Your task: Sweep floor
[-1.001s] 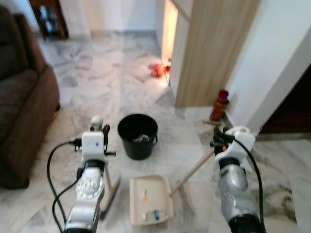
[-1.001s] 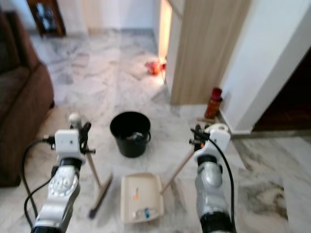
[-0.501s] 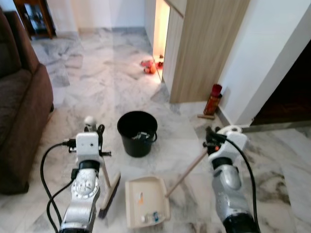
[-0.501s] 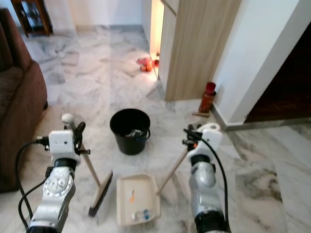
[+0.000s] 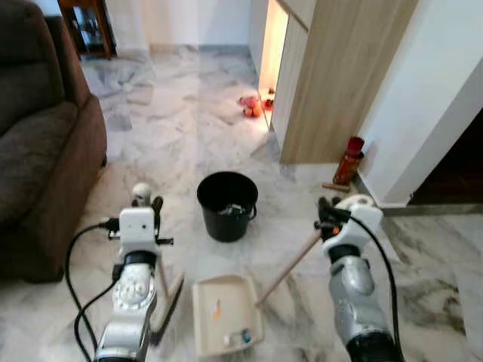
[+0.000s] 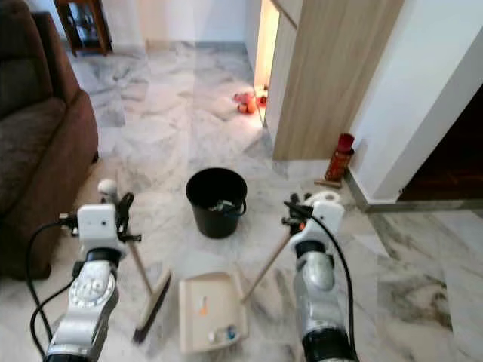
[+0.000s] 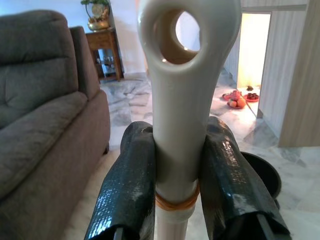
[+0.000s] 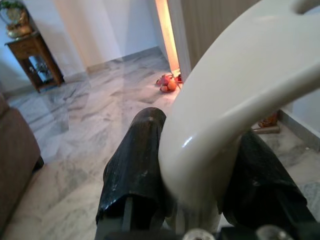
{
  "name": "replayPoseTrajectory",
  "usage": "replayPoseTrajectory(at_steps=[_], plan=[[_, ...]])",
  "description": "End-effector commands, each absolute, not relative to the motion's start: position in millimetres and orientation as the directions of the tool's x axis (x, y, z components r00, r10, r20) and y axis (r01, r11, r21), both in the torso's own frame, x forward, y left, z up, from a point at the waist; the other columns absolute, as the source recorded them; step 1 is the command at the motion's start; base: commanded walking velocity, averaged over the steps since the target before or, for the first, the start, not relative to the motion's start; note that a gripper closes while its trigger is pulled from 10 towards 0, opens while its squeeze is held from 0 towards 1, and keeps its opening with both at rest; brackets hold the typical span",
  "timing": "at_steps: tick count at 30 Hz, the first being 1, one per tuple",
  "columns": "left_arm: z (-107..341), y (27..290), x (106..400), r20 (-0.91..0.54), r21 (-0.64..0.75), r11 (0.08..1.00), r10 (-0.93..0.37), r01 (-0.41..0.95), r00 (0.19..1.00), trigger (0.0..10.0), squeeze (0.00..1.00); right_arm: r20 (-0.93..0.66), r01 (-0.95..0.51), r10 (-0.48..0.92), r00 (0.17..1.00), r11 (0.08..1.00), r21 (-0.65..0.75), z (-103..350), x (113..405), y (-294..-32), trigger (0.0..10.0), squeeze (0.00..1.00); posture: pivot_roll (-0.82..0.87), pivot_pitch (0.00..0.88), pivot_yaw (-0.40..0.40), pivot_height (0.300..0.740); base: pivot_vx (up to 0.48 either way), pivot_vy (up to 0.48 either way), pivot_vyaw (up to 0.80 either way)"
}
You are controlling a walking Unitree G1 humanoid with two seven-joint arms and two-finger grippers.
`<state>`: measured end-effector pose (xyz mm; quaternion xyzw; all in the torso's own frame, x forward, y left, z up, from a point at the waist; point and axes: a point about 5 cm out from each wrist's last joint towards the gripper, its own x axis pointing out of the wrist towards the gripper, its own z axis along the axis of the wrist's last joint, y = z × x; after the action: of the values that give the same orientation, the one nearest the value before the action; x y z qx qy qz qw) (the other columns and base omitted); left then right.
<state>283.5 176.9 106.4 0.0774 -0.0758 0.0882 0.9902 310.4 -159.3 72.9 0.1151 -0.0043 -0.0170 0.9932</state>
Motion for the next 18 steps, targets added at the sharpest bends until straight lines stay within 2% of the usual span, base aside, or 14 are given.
replayPoseTrajectory(at_steps=[1, 4, 11, 18], plan=[[119.4, 174.3, 287.3, 0.216, 0.144, 0.971, 0.157, -0.191, 0.964, 10.0, 0.00, 0.076, 0.031, -0.050, 0.996, 0.972, 0.234, 89.6, 316.0, -164.0, 10.0, 0.00, 0.10, 0.000, -0.029, 0.740, 0.337, 0.000, 0.00], [119.3, 175.2, 287.3, 0.215, 0.148, 0.969, 0.163, -0.197, 0.963, 10.0, 0.00, 0.088, 0.018, -0.038, 0.995, 0.976, 0.216, 91.9, 316.4, -163.5, 10.0, 0.00, 0.10, 0.000, -0.029, 0.740, 0.335, 0.000, 0.00], [118.5, 175.6, 287.6, 0.208, 0.149, 0.968, 0.169, -0.202, 0.963, 10.0, 0.00, 0.087, 0.007, -0.027, 0.996, 0.975, 0.221, 91.7, 316.8, -161.2, 10.0, 0.00, 0.10, 0.000, -0.030, 0.740, 0.333, 0.000, 0.68], [118.1, 175.6, 287.7, 0.207, 0.150, 0.967, 0.172, -0.205, 0.963, 10.0, 0.00, 0.082, -0.001, -0.018, 0.996, 0.975, 0.221, 90.5, 316.3, -160.1, 10.0, 0.00, 0.10, 0.000, -0.030, 0.740, 0.335, 0.000, 0.00]])
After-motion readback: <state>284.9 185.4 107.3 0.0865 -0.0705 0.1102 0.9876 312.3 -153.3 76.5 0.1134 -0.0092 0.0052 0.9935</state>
